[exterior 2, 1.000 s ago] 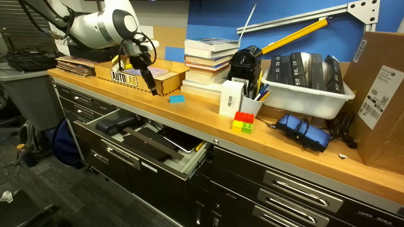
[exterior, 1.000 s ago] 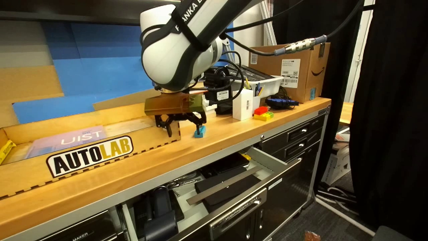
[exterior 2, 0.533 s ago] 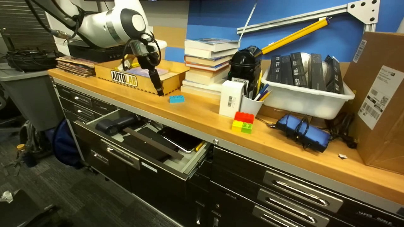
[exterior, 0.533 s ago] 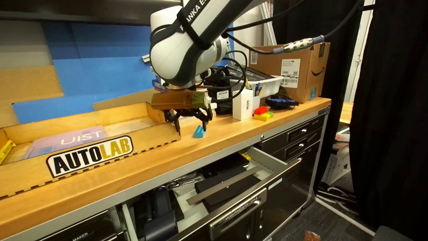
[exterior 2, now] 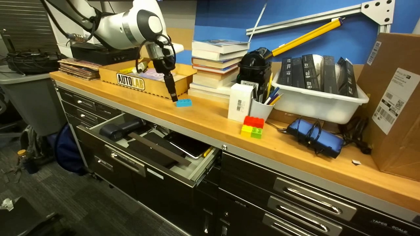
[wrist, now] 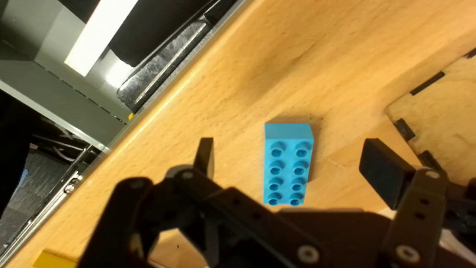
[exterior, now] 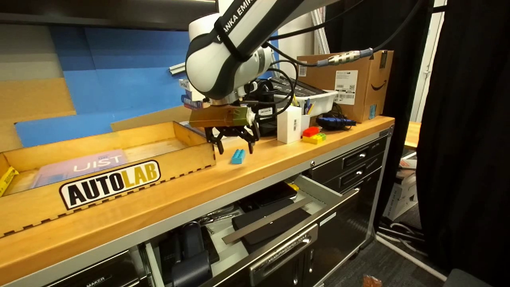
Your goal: Put the blue block in the drawer, then close it
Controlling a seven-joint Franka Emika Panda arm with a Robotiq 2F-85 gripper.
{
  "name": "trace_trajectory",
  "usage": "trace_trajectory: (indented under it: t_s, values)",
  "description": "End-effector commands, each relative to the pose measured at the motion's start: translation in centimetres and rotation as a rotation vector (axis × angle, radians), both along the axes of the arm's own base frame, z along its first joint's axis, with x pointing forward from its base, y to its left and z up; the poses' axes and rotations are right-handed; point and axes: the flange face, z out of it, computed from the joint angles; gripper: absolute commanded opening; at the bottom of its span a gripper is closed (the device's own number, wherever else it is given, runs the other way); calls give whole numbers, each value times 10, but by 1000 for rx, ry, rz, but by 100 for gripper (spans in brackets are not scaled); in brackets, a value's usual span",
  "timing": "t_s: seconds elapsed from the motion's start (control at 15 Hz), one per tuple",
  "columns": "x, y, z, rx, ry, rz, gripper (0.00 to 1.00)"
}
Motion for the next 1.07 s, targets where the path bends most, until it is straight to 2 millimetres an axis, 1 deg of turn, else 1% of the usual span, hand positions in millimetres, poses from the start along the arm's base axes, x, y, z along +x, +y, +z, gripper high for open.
trace_trajectory:
  t_s: [0.0, 0.07, 0.13, 0.33, 0.4, 0.53, 0.67, 0.87, 1.0]
  values:
    - [21, -3, -5, 41, -33, -35, 100]
    - [23, -6, -7, 40, -28, -40, 75]
    - [25, -9, -9, 36, -26, -45, 76]
    - [30, -13, -10, 50, -31, -59, 49]
    - [31, -15, -11, 51, -29, -59, 87]
    - [31, -19, -13, 46, -22, -52, 88]
    - [31, -25, -16, 41, -19, -50, 99]
    - [32, -34, -22, 40, -6, -37, 100]
    - [34, -38, -36, 38, 18, -32, 100]
